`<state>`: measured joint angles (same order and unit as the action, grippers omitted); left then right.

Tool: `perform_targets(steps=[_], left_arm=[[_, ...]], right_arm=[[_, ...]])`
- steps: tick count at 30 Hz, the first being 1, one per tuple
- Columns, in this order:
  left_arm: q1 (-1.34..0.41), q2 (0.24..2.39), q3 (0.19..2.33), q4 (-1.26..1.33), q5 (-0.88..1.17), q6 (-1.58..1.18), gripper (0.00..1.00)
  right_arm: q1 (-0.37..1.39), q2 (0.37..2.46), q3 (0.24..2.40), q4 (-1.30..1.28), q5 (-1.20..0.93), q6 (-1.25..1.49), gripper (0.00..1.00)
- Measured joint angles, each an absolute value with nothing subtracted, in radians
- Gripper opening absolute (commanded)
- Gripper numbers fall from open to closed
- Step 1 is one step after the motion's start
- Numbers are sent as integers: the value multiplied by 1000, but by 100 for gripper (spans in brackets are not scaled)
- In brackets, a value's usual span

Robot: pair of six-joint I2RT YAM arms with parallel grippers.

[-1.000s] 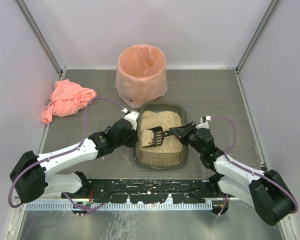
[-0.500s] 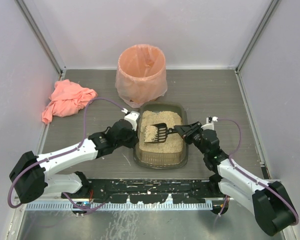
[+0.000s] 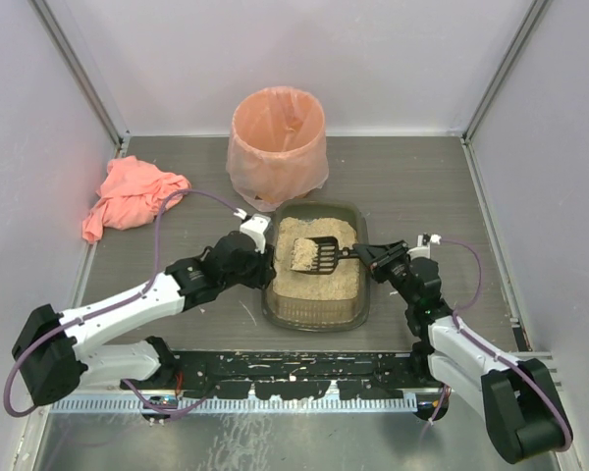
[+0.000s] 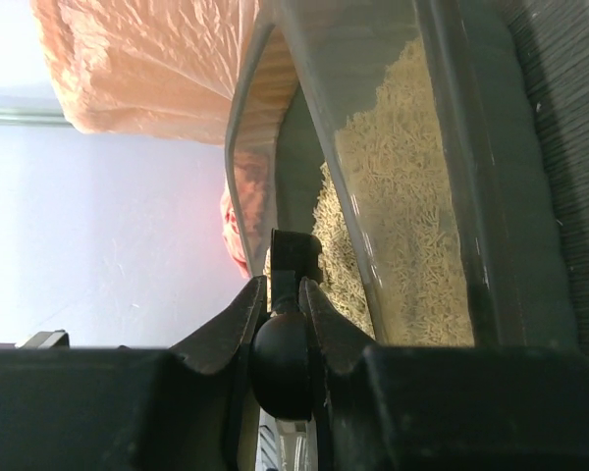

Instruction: Clean the litter box

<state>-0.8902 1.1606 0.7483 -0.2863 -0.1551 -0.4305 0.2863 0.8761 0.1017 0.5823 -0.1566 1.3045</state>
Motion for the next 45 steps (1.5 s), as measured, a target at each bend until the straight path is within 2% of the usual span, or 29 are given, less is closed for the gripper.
perform_targets(steps=[13,20,29,36,45], left_arm=[[-890,972,786,-387,-249,-402,47],[-890,913,827,-444,-303,-371,49],[-890,905,841,-479,-329,-366,50],[-890,895,841,-491,-347,-369,57],[-890,878,839,-492,-371,-370,58]], right_arm=[[91,880,41,823,-316,1447,1],[69,894,29,883,-391,1504,1],[76,888,31,859,-402,1515,1],[71,888,39,828,-418,1489,1],[46,856,56,773,-441,1456,1]])
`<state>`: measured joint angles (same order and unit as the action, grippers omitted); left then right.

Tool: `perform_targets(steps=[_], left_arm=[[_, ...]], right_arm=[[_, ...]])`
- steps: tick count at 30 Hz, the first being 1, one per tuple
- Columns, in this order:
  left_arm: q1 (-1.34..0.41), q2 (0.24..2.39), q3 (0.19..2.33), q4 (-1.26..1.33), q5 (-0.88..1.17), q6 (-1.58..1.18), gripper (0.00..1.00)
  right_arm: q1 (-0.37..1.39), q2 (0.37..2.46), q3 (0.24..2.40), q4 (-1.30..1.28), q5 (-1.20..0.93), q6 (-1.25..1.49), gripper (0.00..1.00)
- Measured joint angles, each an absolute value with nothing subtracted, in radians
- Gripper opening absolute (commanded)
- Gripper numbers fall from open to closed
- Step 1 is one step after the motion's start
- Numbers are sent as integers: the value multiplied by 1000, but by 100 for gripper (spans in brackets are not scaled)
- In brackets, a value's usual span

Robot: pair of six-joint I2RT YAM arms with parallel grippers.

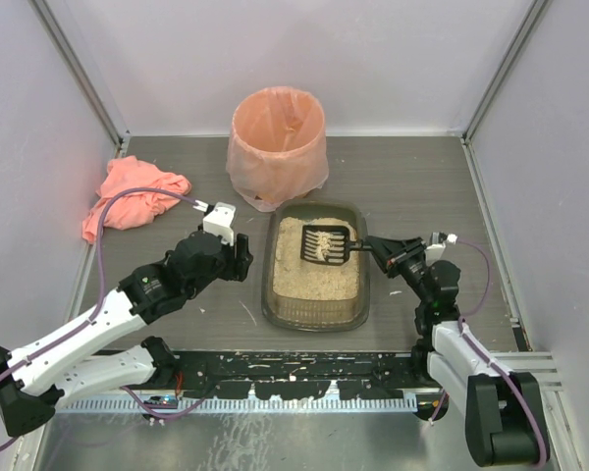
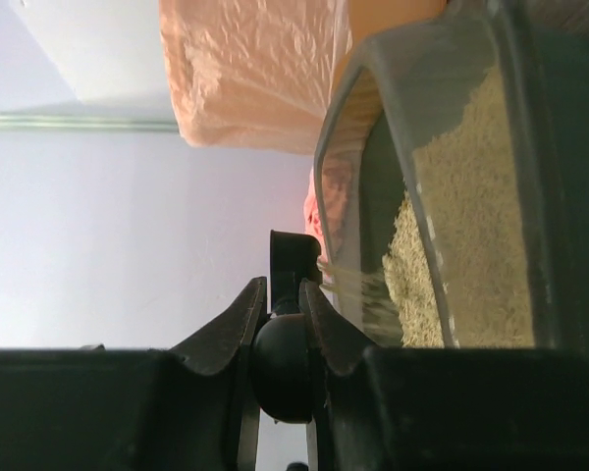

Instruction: Clean the litter box

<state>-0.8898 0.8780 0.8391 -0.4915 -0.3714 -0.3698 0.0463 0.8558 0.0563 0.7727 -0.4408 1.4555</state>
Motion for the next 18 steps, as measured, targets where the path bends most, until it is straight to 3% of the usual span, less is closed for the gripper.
perform_targets(steps=[18], left_arm=[[-890,861,828,-509,-378,-377,60]], right_arm=[[65,862,111,718,-426,1383,0]])
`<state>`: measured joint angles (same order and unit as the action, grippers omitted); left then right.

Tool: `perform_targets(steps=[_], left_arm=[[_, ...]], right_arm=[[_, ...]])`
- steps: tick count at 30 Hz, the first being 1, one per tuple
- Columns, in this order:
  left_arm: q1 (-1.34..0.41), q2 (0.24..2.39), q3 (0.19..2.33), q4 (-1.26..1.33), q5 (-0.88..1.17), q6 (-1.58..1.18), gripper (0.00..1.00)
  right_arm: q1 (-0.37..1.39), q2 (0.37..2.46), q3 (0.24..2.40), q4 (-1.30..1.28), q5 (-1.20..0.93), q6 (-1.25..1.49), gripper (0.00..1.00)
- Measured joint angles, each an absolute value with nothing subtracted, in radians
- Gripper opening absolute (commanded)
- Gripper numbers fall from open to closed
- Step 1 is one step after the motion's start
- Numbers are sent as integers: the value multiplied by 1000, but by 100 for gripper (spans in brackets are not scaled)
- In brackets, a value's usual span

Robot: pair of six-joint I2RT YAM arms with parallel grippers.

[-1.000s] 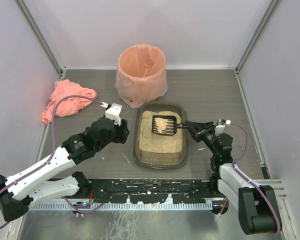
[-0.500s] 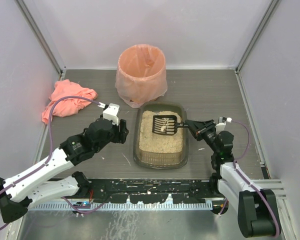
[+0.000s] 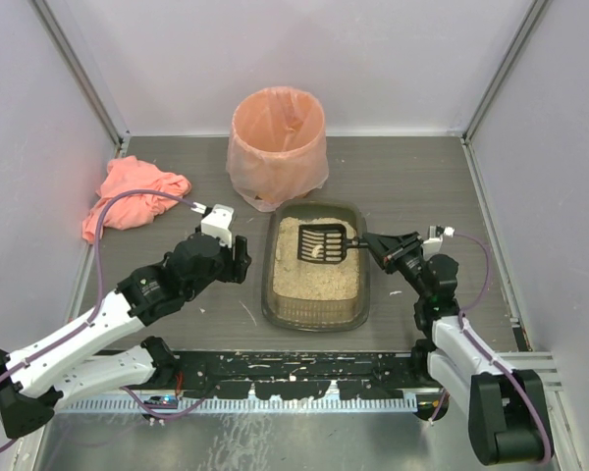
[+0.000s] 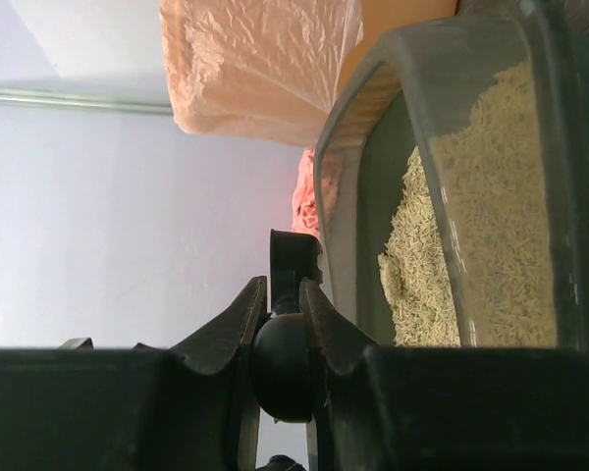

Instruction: Clean the litter box

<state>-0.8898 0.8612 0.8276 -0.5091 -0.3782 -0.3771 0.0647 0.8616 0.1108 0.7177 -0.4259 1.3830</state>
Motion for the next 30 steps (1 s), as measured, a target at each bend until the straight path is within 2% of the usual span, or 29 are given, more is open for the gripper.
perform_targets(steps=[19,24,30], left_arm=[[-890,822,791,-532,-381,-404,61],[-890,818,762,-528,-381,-413,60],[-890,818,751,-528,-376,-435,60]], right_arm=[[111,888,190,626,-423,1353,1],[112,937,278,616,-424,1364,1],[118,1024,492,550,-394,1369,1]])
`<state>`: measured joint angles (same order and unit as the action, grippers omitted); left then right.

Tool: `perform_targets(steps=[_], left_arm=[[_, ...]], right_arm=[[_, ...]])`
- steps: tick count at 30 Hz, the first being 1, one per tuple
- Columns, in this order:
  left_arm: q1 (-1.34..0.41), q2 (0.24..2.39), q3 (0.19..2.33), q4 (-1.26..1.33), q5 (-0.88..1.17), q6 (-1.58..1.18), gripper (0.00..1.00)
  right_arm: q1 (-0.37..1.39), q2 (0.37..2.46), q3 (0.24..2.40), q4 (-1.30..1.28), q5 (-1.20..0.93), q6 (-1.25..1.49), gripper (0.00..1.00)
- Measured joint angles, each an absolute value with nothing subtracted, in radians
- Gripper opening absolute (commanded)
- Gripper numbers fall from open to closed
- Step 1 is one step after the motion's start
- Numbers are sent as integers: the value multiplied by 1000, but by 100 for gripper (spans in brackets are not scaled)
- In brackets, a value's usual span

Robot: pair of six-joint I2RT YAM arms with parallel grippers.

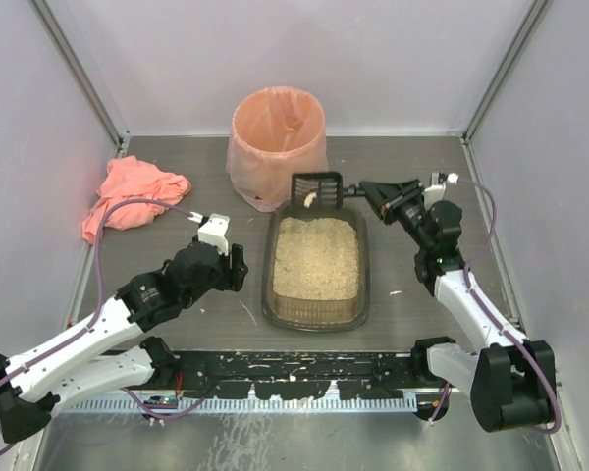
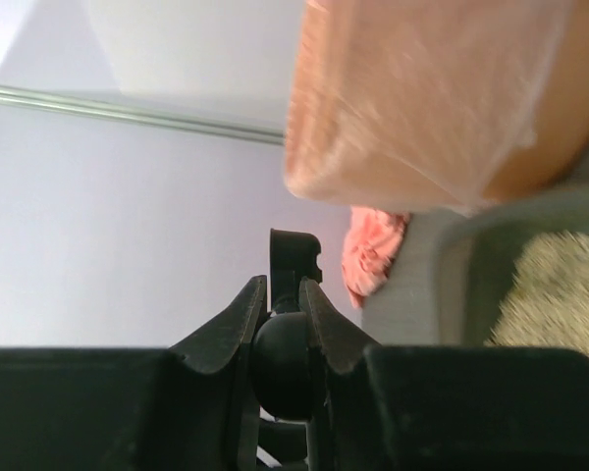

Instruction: Clean the litter box

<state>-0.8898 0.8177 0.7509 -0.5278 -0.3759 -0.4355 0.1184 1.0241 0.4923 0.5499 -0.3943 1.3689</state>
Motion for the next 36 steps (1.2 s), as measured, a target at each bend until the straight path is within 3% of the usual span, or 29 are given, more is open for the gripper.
perform_targets(steps=[8,14,25,33,36], left_arm=[[-890,773,736,-531,-364,-464,59],[-890,749,730,-538,-363,-486,59],[-890,723,717,-559,-364,-508,58],[-890,684,716,-597,-392,-508,59],[-890,675,716,-608,-401,-508,59]], right_arm=[[123,1264,904,525,-332,1335,1],[138,1488,1165,523,-282,1163,1],[216,1820,1593,508,-343,632,1],[411,1844,1740,291,-310,-8,1],[478,1844,1765,267,-297,-112,1]])
